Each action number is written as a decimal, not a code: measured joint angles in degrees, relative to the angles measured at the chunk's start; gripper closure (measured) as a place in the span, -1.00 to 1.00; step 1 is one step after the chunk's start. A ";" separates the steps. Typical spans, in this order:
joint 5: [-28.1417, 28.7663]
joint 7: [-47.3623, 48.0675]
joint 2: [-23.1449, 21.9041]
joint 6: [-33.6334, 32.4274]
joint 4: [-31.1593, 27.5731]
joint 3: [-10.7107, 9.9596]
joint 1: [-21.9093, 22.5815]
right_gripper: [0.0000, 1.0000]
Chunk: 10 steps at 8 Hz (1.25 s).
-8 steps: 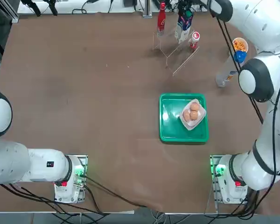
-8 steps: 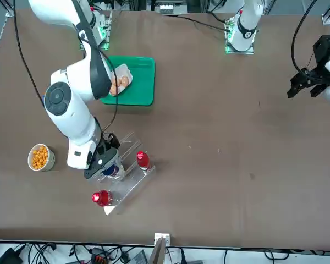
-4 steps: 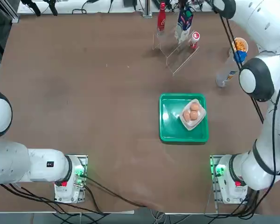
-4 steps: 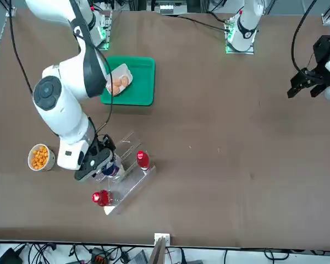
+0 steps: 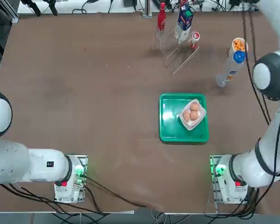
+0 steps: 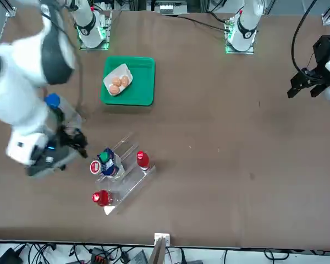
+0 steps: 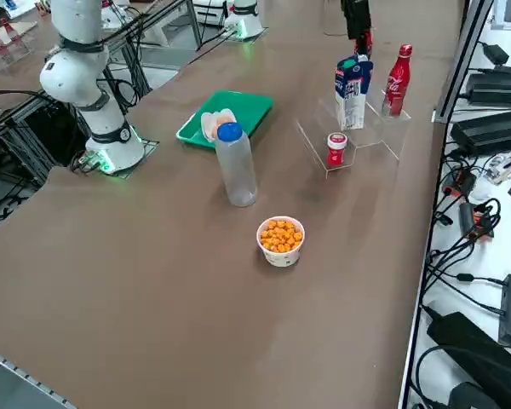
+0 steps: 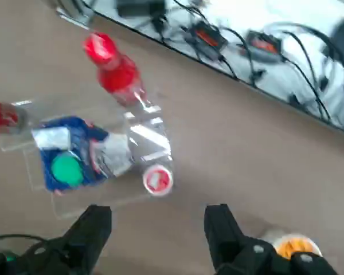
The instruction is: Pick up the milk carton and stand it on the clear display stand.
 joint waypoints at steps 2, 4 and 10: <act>0.15 0.01 -4.55 -2.29 -3.82 0.00 -3.59 -0.99; 0.16 0.01 -10.96 -2.78 -11.68 -0.05 -7.07 -0.99; -0.01 4.53 -25.35 -5.32 -27.28 -0.66 -10.94 -0.99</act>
